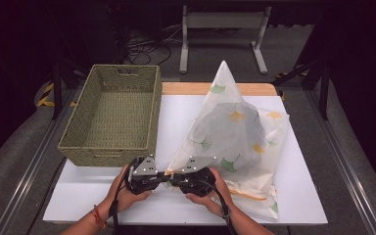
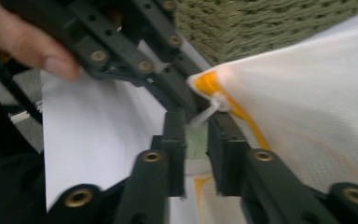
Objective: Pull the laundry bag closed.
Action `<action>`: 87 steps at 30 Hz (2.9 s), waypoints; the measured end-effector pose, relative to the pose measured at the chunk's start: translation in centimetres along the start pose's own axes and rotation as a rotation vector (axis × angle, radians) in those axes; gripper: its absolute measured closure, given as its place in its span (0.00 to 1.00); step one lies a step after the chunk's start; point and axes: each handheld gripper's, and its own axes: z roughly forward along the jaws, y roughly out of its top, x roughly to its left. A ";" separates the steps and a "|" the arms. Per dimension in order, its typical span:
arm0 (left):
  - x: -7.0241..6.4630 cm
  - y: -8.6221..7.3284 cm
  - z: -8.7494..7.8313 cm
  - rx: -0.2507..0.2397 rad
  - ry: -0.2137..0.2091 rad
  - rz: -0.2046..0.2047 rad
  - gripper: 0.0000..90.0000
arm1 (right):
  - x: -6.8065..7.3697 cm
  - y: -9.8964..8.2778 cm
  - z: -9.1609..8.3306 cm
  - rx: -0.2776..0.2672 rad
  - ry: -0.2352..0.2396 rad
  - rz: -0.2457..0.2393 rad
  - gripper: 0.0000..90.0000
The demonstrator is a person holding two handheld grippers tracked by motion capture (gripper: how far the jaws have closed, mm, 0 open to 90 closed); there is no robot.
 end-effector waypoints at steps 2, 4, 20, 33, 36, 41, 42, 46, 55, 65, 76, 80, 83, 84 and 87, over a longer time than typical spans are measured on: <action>-0.1 0.0 0.1 0.004 -0.003 0.003 0.96 | -0.4 -0.1 -0.1 -0.016 0.018 0.039 0.79; -0.2 0.1 0.1 0.005 -0.005 0.013 0.96 | -0.5 -0.2 -0.1 -0.014 0.002 0.056 0.79; -0.5 0.1 0.2 0.001 -0.038 0.012 0.96 | -0.4 -0.1 -0.4 -0.006 -0.030 0.041 1.00; -0.3 0.2 -0.5 -0.033 -0.014 -0.017 0.97 | 0.0 0.2 -0.7 0.018 -0.043 0.005 1.00; -0.1 0.2 -0.6 -0.039 -0.019 -0.033 0.97 | -0.1 0.1 -0.7 0.026 -0.055 0.011 1.00; 0.1 0.3 -1.0 -0.055 -0.013 -0.046 0.97 | -0.1 0.2 -0.9 0.032 -0.063 0.005 1.00; 0.1 0.3 -1.0 -0.058 -0.011 -0.049 0.97 | -0.1 0.2 -0.9 0.035 -0.065 0.004 1.00; 0.3 0.2 -1.3 -0.065 -0.006 -0.062 0.97 | -0.2 0.2 -1.0 0.044 -0.070 0.002 1.00; 0.5 0.1 -1.7 -0.066 0.027 -0.069 0.97 | -0.5 -0.1 -1.5 0.072 -0.079 0.006 1.00; 0.6 -0.2 -2.5 -0.070 0.059 -0.089 0.97 | -0.6 -0.9 -3.2 0.114 -0.119 -0.007 1.00; 0.8 -1.2 -3.4 -0.059 0.092 -0.111 0.97 | -1.3 -2.9 -6.3 0.163 -0.162 -0.001 1.00; 1.0 -1.8 -3.9 -0.053 0.110 -0.121 0.97 | -1.4 -4.1 -7.5 0.188 -0.171 0.005 1.00; 1.1 -2.1 -4.1 -0.053 0.118 -0.128 0.97 | -1.4 -4.4 -8.0 0.193 -0.176 0.004 1.00; 1.2 -2.2 -4.3 -0.049 0.124 -0.127 0.97 | -1.4 -4.6 -8.3 0.195 -0.178 0.008 1.00; 1.3 -2.6 -4.5 -0.048 0.133 -0.139 0.97 | -1.4 -4.9 -9.0 0.192 -0.179 0.015 1.00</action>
